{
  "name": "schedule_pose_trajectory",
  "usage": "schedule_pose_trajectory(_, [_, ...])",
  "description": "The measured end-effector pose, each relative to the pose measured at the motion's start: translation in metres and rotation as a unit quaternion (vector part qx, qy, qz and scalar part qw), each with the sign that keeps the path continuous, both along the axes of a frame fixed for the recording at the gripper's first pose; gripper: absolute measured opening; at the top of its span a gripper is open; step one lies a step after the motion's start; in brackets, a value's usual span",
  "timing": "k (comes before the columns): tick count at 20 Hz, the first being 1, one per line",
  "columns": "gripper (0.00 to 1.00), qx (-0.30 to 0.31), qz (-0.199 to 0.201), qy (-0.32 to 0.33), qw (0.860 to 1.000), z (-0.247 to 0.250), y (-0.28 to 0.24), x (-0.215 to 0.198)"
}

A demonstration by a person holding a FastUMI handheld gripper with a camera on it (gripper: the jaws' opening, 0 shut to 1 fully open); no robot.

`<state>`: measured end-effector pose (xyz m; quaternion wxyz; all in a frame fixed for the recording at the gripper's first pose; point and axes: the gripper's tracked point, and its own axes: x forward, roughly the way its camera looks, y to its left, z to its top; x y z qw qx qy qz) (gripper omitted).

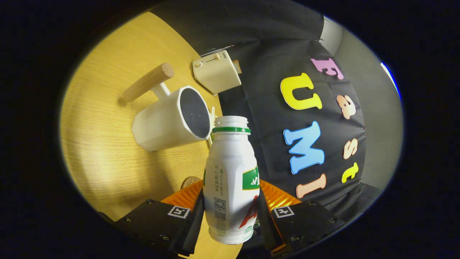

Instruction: Take the bottle from table, then pour the juice into the cup, finally place the bottle on the coaster

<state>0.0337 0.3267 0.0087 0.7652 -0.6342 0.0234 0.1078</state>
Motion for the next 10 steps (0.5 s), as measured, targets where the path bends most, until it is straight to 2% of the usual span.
schedule_pose_trajectory(10, [0.70, -0.063, 0.002, -0.022, 0.998, 0.013, 0.003, 0.006])
